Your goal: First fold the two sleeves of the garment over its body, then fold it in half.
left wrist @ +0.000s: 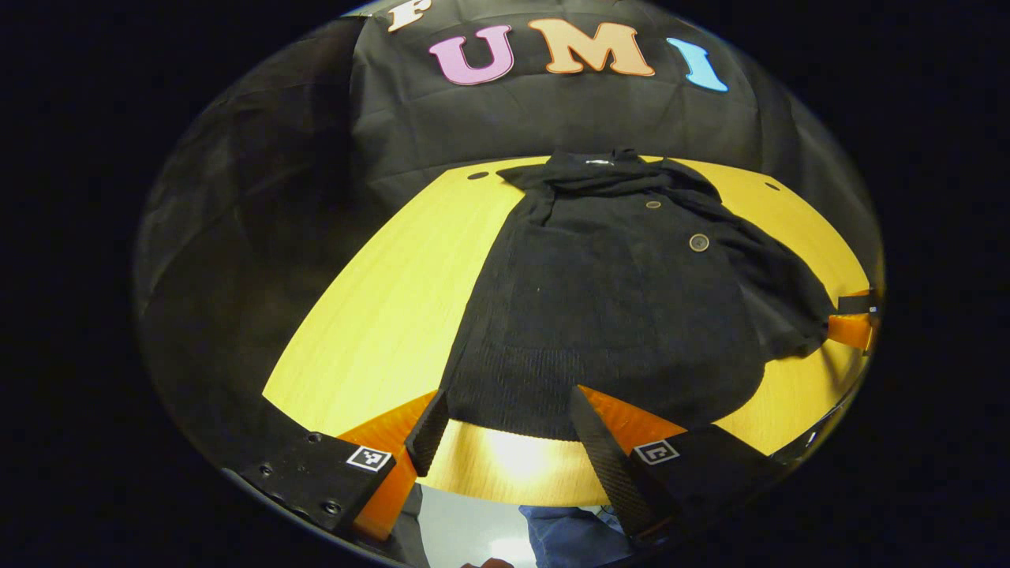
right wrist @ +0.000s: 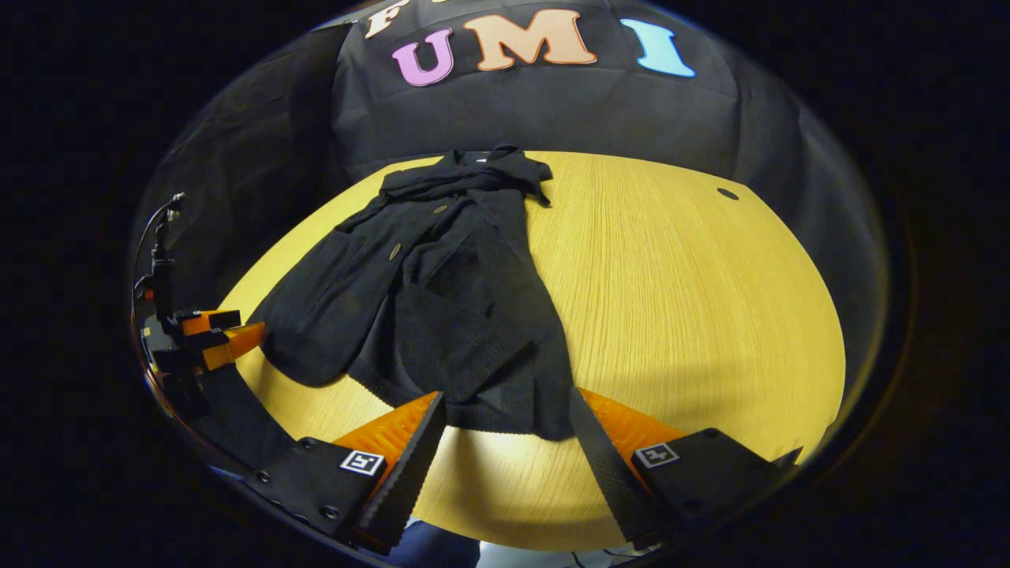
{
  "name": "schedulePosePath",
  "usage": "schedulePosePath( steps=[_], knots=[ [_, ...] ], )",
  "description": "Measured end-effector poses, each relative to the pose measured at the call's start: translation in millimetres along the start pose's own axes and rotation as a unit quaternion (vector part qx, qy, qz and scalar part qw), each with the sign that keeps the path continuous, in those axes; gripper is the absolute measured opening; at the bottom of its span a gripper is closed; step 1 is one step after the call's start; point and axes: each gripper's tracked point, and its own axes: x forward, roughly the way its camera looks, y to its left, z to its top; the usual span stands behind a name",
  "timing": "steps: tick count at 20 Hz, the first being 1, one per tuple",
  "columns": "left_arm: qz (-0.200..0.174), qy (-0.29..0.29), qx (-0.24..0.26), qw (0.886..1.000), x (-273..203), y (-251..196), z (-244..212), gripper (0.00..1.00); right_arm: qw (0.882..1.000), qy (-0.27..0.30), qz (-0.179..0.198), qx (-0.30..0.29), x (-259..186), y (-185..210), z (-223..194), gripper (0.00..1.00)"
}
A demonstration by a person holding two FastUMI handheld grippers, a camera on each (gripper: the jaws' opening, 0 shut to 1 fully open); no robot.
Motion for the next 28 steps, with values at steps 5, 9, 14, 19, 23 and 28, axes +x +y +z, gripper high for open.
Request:
schedulePosePath(
  steps=[5,9,14,19,23,28],
  knots=[
    [-0.002,-0.009,0.015,1.0,-0.6,-5.5,3.8,0.94,0.998,-0.008,-0.023,-0.049,3.8,0.9,-5.5,0.99],
    [-0.009,-0.018,0.009,1.0,1.2,-8.3,3.7,0.88,0.999,-0.013,-0.021,-0.042,3.3,0.6,-6.5,0.99],
    [-0.033,-0.028,-0.099,0.994,0.1,-11.7,-4.3,0.72,0.999,-0.011,-0.015,-0.045,2.6,0.3,-6.1,0.99],
    [-0.058,-0.019,-0.061,0.996,1.0,-27.5,-2.8,0.58,0.999,-0.002,-0.011,-0.05,4.6,1.5,-3.7,0.84],
    [-0.066,-0.019,-0.063,0.996,1.1,-34.2,-2.1,0.28,0.999,-0.002,-0.009,-0.046,6.6,4.3,-4.1,0.47],
    [-0.061,-0.02,-0.045,0.997,1.3,-41.2,-1.1,0.01,0.999,0.006,-0.012,-0.051,7.8,6.9,-3.8,0.15]
  ],
)
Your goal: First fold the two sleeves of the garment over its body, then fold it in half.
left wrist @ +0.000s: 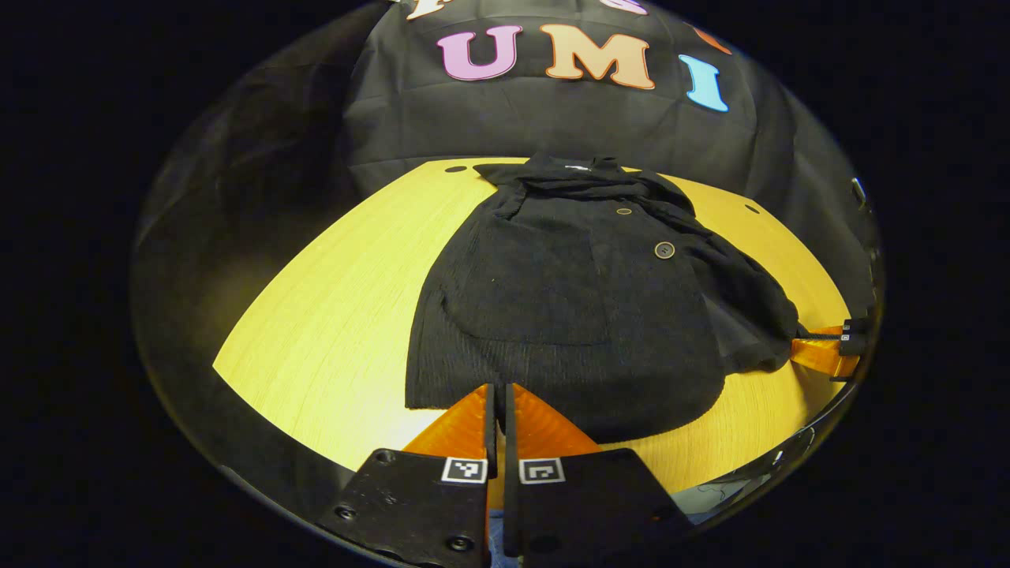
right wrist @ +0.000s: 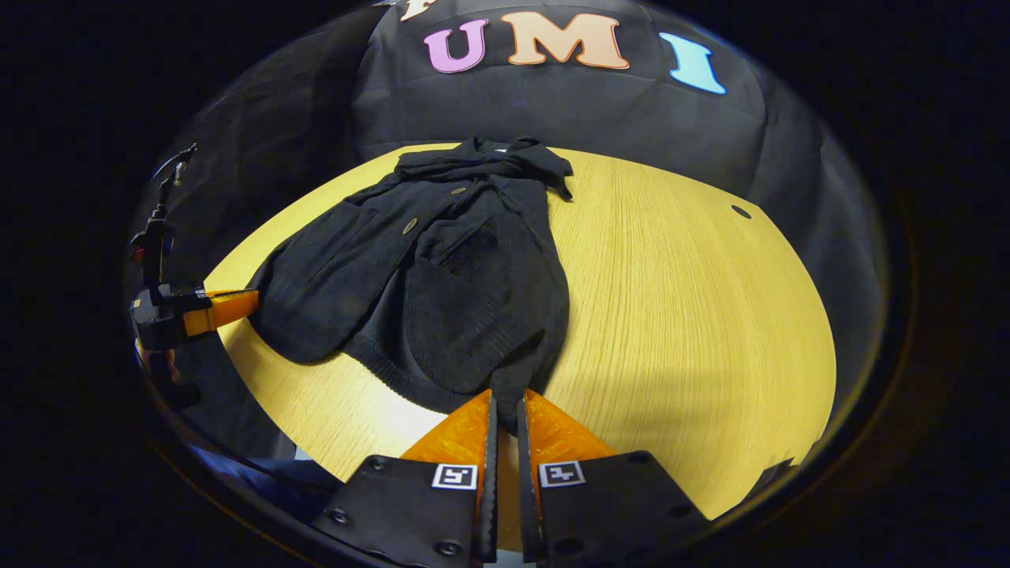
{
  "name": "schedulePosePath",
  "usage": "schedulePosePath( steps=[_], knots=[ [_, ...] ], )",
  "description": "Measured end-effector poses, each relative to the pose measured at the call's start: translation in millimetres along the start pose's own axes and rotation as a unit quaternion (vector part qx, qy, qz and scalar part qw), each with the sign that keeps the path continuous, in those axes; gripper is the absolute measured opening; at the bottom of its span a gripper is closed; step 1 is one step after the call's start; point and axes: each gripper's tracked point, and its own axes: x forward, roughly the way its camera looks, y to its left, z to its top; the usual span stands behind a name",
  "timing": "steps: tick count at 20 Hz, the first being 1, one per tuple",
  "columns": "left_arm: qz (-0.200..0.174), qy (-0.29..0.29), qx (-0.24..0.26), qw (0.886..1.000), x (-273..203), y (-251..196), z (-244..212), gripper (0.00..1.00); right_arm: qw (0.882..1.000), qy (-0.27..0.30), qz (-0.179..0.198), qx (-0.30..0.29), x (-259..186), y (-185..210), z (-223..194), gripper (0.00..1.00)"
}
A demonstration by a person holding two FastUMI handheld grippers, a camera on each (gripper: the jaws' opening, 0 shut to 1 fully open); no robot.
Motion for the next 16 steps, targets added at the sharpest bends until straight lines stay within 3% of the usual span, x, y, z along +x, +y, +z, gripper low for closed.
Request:
schedulePosePath(
  steps=[3,8,10,16],
  knots=[
    [0.016,-0.001,0.0,1.0,-0.7,0.4,1.5,0.0,1.0,0.003,0.001,0.006,-0.3,1.0,0.7,0.07],
    [0.027,0.004,0.018,0.999,-0.5,1.1,3.0,0.0,1.0,0.0,0.007,0.022,-0.7,4.7,2.8,0.07],
    [0.024,0.007,0.008,1.0,-0.5,0.4,3.7,0.0,1.0,-0.001,0.01,0.029,2.1,5.0,3.2,0.03],
    [0.011,0.009,-0.035,0.999,-0.5,0.6,13.6,0.0,0.999,-0.011,0.02,0.041,-5.4,5.2,13.2,0.03]
  ],
)
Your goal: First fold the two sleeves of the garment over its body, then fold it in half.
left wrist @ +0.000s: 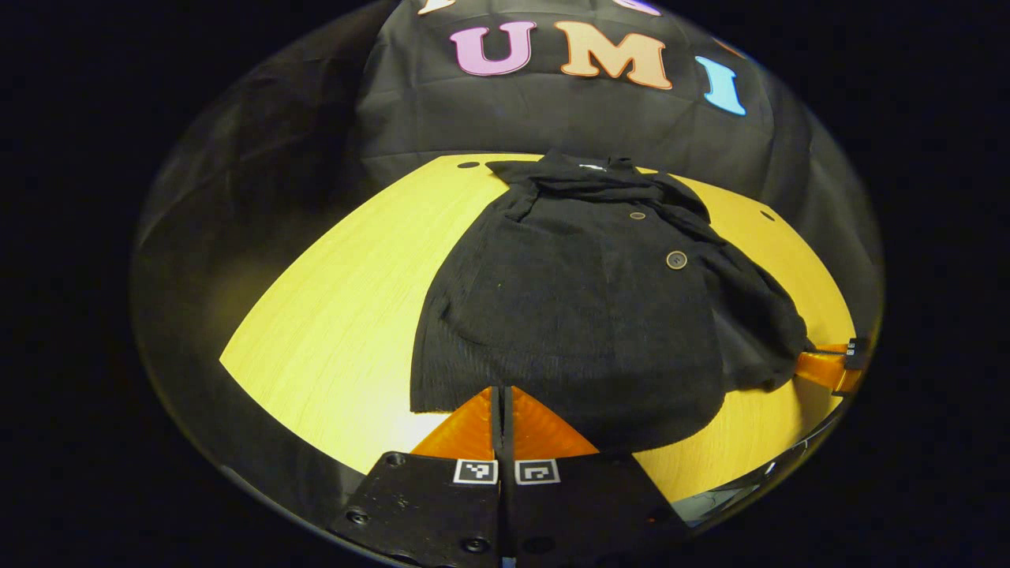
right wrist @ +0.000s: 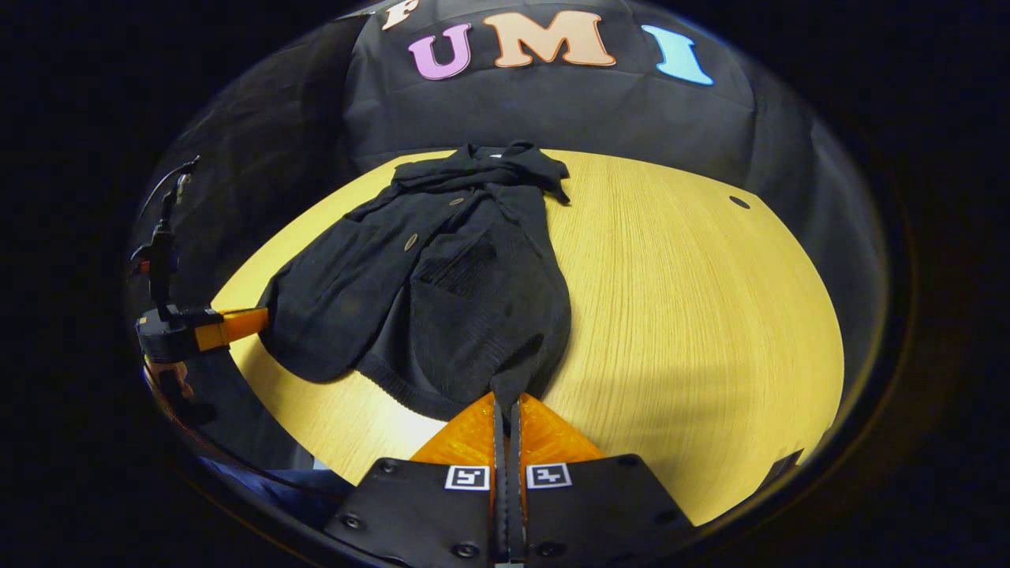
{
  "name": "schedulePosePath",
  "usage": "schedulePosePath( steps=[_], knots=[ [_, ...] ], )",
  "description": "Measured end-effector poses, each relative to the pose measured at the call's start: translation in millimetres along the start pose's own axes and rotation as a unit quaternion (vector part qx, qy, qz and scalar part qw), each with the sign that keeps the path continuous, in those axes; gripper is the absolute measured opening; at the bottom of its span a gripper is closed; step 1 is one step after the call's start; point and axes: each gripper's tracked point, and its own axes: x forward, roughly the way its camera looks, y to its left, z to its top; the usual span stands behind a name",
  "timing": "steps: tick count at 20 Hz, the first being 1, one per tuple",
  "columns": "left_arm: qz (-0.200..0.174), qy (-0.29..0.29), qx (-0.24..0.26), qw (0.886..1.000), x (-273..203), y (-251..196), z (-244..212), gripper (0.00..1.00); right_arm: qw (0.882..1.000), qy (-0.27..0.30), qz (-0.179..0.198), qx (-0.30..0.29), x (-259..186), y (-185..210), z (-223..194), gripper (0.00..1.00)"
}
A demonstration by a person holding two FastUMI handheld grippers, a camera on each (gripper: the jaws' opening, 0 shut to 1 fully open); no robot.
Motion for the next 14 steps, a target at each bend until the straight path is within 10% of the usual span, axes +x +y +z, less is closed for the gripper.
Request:
schedulePosePath(
  steps=[14],
  knots=[
    [-0.019,-0.094,-0.04,0.995,-1.3,-2.5,134.1,0.0,0.995,-0.097,0.014,-0.015,-22.9,-5.0,120.6,0.03]
  ],
)
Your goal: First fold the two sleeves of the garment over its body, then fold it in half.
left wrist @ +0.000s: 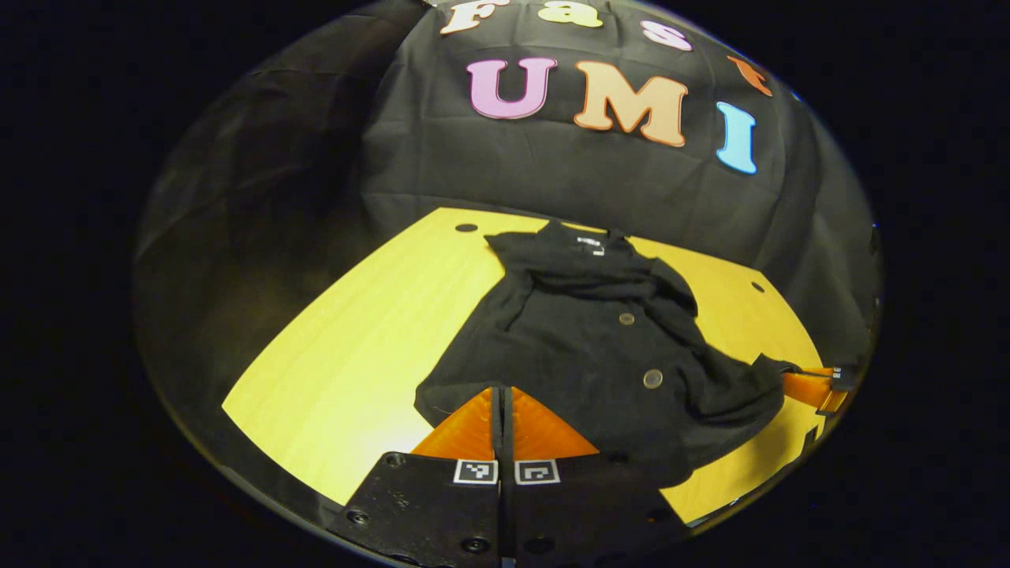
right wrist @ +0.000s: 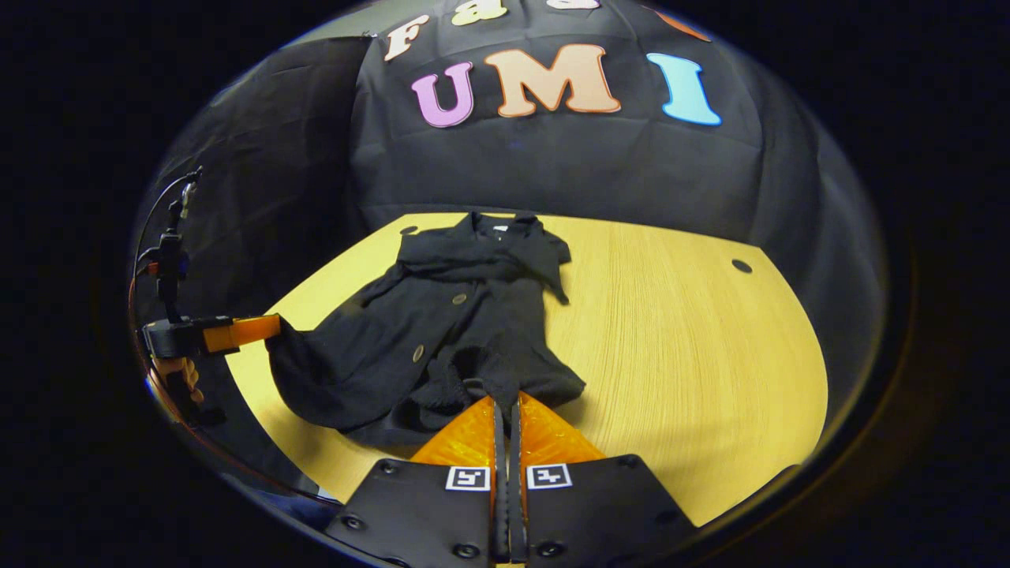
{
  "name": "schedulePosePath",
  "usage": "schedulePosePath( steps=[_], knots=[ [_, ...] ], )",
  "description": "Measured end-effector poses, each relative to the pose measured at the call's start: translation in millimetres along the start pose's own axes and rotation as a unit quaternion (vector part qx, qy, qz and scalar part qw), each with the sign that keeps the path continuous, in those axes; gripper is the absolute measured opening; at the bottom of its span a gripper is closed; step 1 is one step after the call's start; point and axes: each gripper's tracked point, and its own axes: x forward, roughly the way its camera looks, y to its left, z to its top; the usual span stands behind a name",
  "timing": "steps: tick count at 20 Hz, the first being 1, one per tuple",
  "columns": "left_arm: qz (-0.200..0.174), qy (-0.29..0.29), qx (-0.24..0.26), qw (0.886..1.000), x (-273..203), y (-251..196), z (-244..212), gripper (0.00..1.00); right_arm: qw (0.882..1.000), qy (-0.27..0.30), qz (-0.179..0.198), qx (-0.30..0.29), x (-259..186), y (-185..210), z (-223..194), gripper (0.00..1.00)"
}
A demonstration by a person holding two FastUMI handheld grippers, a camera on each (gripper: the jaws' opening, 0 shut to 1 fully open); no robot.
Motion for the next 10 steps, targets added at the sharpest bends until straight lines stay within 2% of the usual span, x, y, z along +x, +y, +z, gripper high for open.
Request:
schedulePosePath(
  steps=[5,6,7,10],
  knots=[
    [0.013,-0.044,0.009,0.999,11.0,2.1,51.7,0.0,0.999,-0.034,0.006,-0.022,7.8,-9.1,49.9,0.03],
    [0.014,-0.05,0.009,0.999,12.7,0.8,59.4,0.0,0.999,-0.039,0.007,-0.026,9.0,-10.6,58.9,0.06],
    [0.018,-0.057,0.01,0.998,14.8,2.3,68.1,0.0,0.998,-0.045,0.007,-0.032,9.8,-11.3,69.3,0.02],
    [0.019,-0.072,-0.003,0.997,23.0,1.8,92.5,0.0,0.997,-0.063,0.006,-0.046,14.6,-13.5,101.1,0.02]
  ],
)
